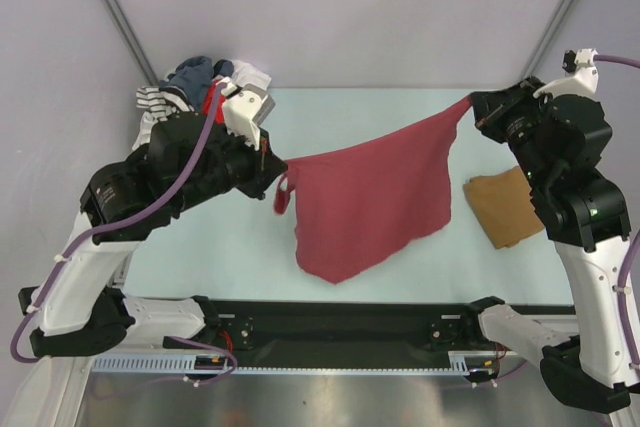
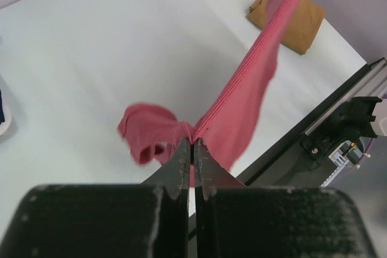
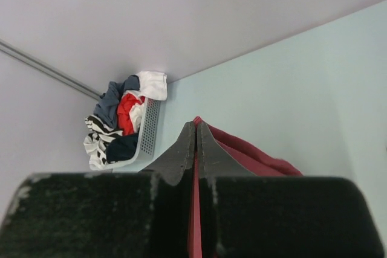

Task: Fold and stack the tank tops

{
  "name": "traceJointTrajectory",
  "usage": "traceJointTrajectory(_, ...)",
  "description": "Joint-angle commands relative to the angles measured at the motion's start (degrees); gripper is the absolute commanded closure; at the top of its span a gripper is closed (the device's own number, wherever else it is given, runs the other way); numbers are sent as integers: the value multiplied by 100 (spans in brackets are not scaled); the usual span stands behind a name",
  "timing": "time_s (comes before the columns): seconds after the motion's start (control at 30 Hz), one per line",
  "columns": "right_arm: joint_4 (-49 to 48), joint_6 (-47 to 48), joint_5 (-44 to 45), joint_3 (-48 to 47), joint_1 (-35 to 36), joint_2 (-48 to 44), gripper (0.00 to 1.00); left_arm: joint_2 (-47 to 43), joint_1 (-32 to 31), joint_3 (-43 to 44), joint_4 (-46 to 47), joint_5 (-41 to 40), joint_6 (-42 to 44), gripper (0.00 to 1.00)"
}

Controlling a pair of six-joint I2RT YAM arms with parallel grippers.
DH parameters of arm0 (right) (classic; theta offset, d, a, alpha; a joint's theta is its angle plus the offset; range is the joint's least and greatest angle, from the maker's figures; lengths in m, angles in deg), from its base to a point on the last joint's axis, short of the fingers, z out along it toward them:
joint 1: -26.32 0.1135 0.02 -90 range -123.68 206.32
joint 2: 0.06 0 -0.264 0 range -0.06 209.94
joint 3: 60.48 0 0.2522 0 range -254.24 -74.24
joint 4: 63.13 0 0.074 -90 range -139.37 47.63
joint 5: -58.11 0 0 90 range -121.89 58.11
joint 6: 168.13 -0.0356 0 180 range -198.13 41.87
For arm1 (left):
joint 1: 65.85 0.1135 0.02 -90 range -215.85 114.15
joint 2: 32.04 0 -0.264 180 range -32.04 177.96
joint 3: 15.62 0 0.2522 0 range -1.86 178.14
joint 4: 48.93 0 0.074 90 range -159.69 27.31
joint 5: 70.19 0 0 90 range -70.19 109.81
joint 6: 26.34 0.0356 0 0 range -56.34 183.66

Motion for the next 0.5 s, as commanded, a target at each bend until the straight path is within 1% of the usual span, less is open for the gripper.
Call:
traceJointTrajectory(0.0, -637, 317, -64, 14, -20, -104, 100, -172, 60, 53, 168, -1, 241, 100)
traceJointTrajectory(0.03, -752, 353, -109, 137, -12, -104, 100, -163, 60, 44, 256, 34, 294, 100)
traceJointTrajectory(0.2, -1157, 459, -530, 164, -12, -297, 100, -128, 51, 262, 345, 315, 374, 100)
traceJointTrajectory(0.37, -1140, 458, -566, 85, -20, -657, 100, -119, 51, 492, 301, 728, 225, 100)
traceJointTrajectory(0.47, -1088, 494, -575, 138, -20, -921, 100, -163, 34, 396, 406, 905, 172, 100)
